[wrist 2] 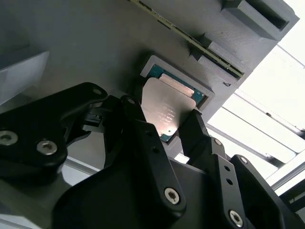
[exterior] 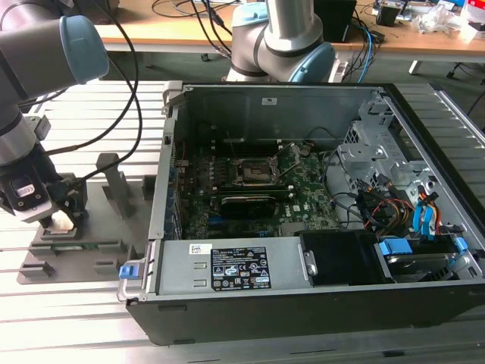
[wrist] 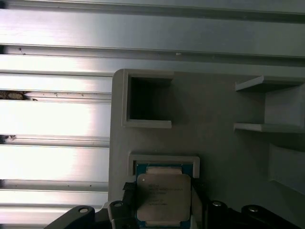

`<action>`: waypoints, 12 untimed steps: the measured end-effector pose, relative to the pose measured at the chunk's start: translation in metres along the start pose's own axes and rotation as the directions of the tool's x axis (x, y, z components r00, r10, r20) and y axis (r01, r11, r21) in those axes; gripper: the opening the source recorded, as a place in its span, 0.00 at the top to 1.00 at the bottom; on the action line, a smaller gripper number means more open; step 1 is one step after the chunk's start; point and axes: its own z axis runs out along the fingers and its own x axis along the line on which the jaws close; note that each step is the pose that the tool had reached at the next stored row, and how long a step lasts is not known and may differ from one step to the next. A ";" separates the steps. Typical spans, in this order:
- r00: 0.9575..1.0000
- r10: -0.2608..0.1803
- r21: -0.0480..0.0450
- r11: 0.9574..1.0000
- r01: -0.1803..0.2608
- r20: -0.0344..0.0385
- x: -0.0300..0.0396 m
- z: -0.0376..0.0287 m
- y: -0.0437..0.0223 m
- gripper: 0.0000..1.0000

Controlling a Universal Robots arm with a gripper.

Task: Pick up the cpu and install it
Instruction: 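Pick up the cpu and move it towards the insertion slot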

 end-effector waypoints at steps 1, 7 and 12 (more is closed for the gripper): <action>1.000 0.000 0.000 1.000 0.000 0.000 0.0000 0.0000 0.0000 0.45; 1.000 0.000 0.000 1.000 0.000 0.000 0.0001 0.0000 0.0000 0.45; 1.000 0.000 0.000 1.000 0.000 0.000 0.0002 -0.0015 0.0000 0.45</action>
